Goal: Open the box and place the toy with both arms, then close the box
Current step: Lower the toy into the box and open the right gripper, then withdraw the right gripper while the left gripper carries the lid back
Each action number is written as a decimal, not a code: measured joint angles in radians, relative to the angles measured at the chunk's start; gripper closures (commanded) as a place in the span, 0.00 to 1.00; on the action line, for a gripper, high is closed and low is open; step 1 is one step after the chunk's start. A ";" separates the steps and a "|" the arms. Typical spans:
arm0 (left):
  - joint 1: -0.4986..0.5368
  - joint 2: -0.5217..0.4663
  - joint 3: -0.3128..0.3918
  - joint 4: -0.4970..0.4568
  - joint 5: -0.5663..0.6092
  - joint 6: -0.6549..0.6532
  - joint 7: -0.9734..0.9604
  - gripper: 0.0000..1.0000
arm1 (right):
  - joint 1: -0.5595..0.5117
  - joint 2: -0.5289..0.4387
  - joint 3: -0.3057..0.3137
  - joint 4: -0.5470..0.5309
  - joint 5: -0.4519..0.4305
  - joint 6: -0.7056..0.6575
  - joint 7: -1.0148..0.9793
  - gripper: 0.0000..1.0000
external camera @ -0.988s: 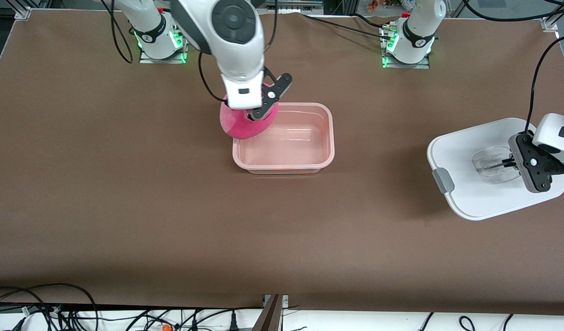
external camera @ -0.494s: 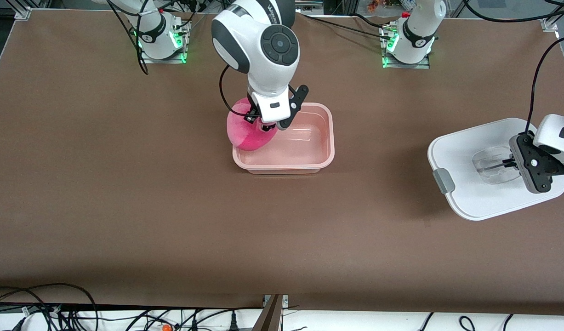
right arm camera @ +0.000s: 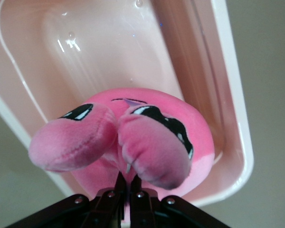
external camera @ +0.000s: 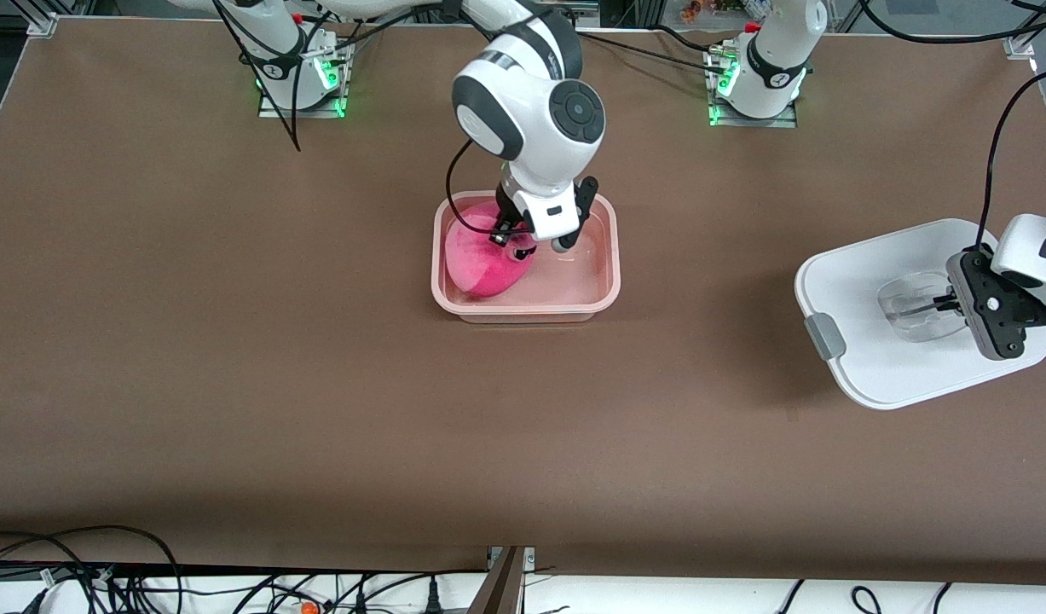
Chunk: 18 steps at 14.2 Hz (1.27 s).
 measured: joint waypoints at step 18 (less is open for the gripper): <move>0.011 0.002 -0.008 0.000 -0.003 -0.001 0.030 1.00 | -0.137 -0.107 -0.048 0.065 0.057 0.177 0.327 0.00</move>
